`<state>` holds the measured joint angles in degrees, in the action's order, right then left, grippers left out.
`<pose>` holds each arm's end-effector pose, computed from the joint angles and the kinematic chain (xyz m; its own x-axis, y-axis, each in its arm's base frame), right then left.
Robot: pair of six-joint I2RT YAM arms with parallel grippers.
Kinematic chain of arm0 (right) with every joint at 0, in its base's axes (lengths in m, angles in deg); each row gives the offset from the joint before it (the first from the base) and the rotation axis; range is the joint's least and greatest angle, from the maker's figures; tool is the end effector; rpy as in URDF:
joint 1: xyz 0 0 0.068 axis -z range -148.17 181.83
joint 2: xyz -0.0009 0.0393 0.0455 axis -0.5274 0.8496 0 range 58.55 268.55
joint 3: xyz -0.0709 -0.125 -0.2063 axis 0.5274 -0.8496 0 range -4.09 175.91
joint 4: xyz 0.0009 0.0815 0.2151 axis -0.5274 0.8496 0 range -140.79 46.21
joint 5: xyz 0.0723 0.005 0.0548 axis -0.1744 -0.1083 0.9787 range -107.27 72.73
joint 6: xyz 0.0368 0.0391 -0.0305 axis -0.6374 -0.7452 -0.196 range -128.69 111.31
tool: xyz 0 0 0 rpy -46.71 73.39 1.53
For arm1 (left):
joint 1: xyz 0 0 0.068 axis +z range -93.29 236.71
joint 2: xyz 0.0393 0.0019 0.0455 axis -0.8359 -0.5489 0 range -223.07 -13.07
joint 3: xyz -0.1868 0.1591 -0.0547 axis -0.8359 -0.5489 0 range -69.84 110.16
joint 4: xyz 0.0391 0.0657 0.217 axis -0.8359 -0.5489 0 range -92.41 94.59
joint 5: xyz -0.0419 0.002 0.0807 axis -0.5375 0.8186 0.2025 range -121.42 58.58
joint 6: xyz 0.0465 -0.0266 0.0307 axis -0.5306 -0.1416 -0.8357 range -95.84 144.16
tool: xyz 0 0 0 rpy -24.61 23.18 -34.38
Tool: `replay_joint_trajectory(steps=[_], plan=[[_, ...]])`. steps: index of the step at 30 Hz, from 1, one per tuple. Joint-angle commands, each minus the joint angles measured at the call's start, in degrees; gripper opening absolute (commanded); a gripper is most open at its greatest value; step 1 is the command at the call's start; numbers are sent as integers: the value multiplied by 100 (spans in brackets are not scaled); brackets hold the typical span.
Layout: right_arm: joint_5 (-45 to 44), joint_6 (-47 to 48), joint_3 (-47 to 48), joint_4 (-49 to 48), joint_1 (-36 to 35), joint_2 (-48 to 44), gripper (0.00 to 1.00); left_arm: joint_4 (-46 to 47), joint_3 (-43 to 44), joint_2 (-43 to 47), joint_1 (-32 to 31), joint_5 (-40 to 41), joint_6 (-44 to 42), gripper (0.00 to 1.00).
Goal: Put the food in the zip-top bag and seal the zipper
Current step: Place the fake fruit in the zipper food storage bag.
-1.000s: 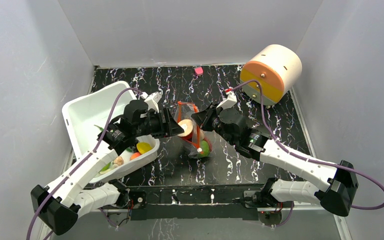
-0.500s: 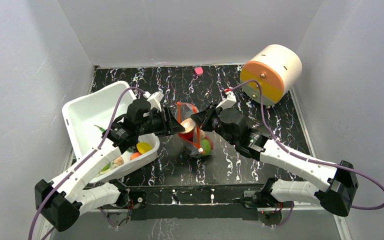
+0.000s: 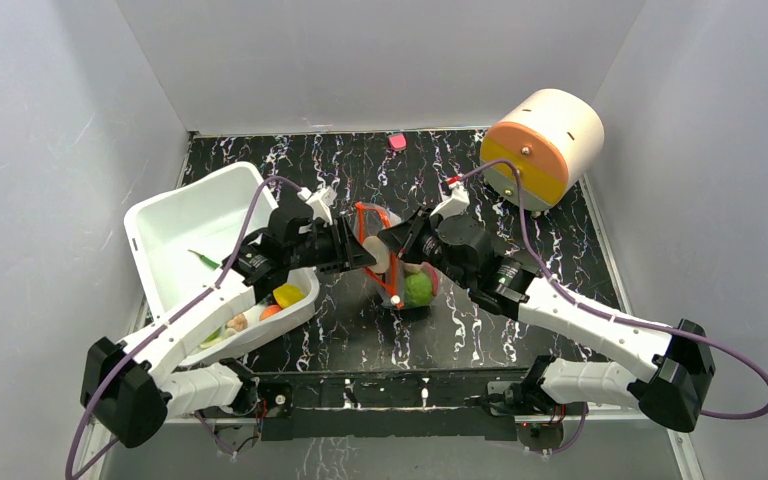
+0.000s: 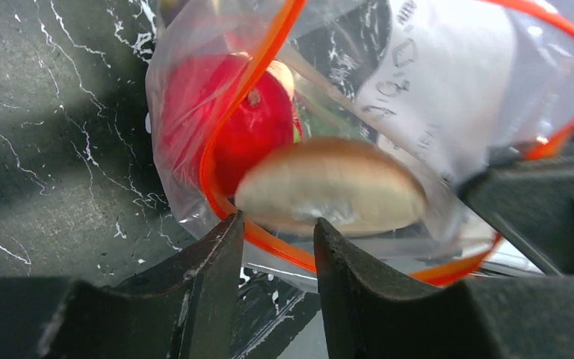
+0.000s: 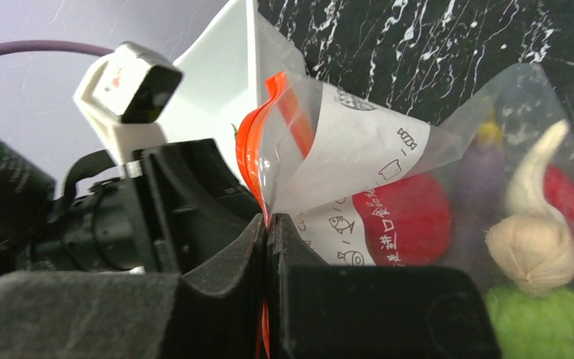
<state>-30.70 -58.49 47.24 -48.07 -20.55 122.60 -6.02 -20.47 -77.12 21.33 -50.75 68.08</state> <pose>0.1602 0.1900 0.3112 -0.5891 0.4528 -0.6693 -0.2849 0.6588 0.6963 0.1870 -0.1518 0.2850 -0.7992 -0.2354 -0.5531 0.3276 0.6009 -0.7291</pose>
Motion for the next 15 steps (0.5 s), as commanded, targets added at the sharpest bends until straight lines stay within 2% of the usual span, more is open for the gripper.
replay_joint_trajectory(steps=[1, 7, 11, 15], plan=[[267, -177, 458, -546, 0, 82, 0, 376, -66, -211, -18, -98, -5, 37], [71, -91, 464, -438, 4, 56, 0, 190, 222, -91, -15, -28, -67, 39], [-87, 56, 475, -369, 88, -43, 0, -125, 368, 186, -18, 44, -94, 55], [-113, 276, 529, -264, 202, -148, 0, -490, 429, 586, -13, 171, -161, 63]])
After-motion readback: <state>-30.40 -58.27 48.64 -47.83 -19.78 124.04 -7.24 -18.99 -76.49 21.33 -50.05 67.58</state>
